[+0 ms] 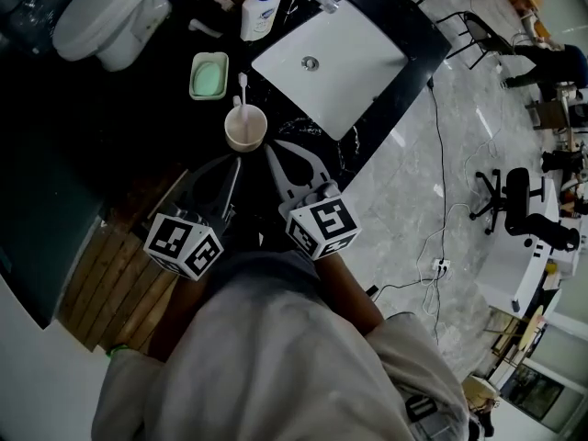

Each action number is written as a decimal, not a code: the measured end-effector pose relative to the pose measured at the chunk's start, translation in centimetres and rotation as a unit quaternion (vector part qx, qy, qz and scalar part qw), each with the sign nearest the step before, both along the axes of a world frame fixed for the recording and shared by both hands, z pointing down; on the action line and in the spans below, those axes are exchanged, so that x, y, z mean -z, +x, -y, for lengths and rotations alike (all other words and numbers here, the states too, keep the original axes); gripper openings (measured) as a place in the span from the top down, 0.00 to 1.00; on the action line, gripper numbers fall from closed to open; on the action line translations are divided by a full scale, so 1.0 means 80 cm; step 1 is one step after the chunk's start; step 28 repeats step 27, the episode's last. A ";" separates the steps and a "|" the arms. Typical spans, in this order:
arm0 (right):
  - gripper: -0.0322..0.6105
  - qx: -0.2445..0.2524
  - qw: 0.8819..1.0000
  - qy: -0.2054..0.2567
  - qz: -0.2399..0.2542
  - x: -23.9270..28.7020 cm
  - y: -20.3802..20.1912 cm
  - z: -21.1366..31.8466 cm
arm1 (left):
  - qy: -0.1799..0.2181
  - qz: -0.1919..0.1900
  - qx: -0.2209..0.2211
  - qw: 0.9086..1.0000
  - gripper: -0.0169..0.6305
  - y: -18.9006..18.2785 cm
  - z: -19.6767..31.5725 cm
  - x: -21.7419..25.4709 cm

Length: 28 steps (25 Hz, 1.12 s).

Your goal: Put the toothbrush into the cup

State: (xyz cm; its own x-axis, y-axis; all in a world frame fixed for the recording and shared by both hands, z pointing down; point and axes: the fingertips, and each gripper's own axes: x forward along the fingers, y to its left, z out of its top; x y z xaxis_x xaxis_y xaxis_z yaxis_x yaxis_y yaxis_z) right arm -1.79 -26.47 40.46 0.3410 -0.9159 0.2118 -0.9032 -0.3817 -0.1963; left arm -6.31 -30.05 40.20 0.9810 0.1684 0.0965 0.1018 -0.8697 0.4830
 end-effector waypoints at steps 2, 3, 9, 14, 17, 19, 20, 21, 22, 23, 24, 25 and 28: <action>0.94 0.002 1.000 0.004 -0.004 0.003 -0.003 -0.001 | 0.001 -0.001 -0.003 1.000 0.96 0.001 0.001 0.002; 0.94 0.003 1.000 0.004 -0.006 0.003 -0.005 -0.002 | 0.000 -0.001 -0.003 1.000 0.96 0.001 0.001 0.002; 0.94 0.004 1.000 0.002 -0.008 0.006 -0.015 -0.009 | -0.001 0.001 -0.005 1.000 0.96 -0.004 0.002 0.000; 0.94 0.005 1.000 -0.001 -0.003 0.006 -0.024 -0.023 | 0.004 0.000 -0.003 1.000 0.96 -0.007 0.008 0.002; 0.94 0.004 1.000 0.007 -0.006 0.012 -0.029 -0.028 | 0.004 0.003 -0.001 1.000 0.96 -0.010 0.011 0.001; 0.94 0.006 1.000 0.011 -0.011 0.015 -0.031 -0.026 | -0.004 0.006 0.001 1.000 0.96 -0.011 0.012 -0.001; 0.94 0.007 1.000 0.012 -0.013 0.016 -0.030 -0.025 | -0.006 0.006 0.002 1.000 0.96 -0.011 0.013 -0.002; 0.94 0.009 1.000 0.012 -0.015 0.017 -0.030 -0.024 | -0.006 0.006 0.001 1.000 0.96 -0.010 0.013 -0.002; 0.94 0.011 1.000 0.013 -0.017 0.018 -0.031 -0.023 | -0.004 0.005 0.001 1.000 0.96 -0.010 0.013 -0.002; 0.94 0.013 1.000 0.014 -0.018 0.019 -0.031 -0.022 | -0.003 0.005 0.000 1.000 0.96 -0.009 0.012 -0.001; 0.94 0.014 1.000 0.014 -0.020 0.020 -0.031 -0.022 | -0.003 0.004 -0.001 1.000 0.96 -0.009 0.012 -0.001; 0.94 0.014 1.000 0.014 -0.021 0.020 -0.032 -0.022 | -0.003 0.004 -0.001 1.000 0.96 -0.009 0.011 -0.001; 0.94 0.014 1.000 0.014 -0.022 0.020 -0.033 -0.022 | -0.001 0.003 -0.003 1.000 0.96 -0.009 0.011 0.000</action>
